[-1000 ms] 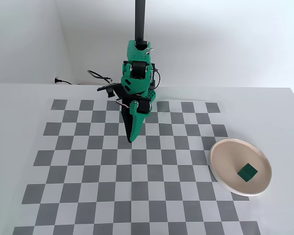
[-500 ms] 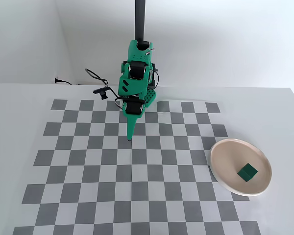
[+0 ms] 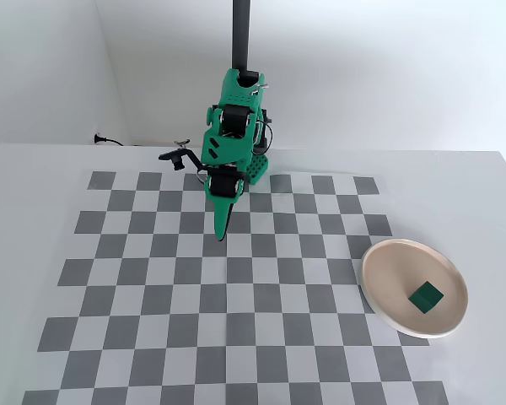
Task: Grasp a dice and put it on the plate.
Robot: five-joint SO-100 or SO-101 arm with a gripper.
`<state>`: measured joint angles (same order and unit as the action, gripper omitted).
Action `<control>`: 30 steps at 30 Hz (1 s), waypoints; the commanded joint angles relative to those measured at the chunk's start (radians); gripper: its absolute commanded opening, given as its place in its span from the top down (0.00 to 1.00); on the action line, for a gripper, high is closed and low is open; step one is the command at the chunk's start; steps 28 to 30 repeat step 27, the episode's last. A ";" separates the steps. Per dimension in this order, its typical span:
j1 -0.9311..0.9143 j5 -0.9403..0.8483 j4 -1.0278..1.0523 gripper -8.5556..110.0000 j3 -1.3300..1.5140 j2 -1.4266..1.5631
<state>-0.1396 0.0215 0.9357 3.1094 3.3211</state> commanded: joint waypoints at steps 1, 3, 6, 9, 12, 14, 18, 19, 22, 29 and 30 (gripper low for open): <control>0.002 -0.003 0.002 0.95 -0.015 0.012; 0.002 -0.003 0.000 0.94 -0.015 0.012; 0.002 -0.003 0.000 0.96 -0.015 0.012; 0.002 -0.003 0.000 0.96 -0.015 0.012; 0.002 -0.003 0.000 0.96 -0.015 0.012; 0.002 -0.003 0.000 0.96 -0.015 0.012; 0.002 -0.003 0.000 0.96 -0.015 0.012; 0.002 -0.003 0.000 0.96 -0.015 0.012; 0.002 -0.003 0.000 0.96 -0.015 0.012; 0.002 -0.003 0.000 0.96 -0.015 0.012; 0.002 -0.003 0.000 0.96 -0.015 0.012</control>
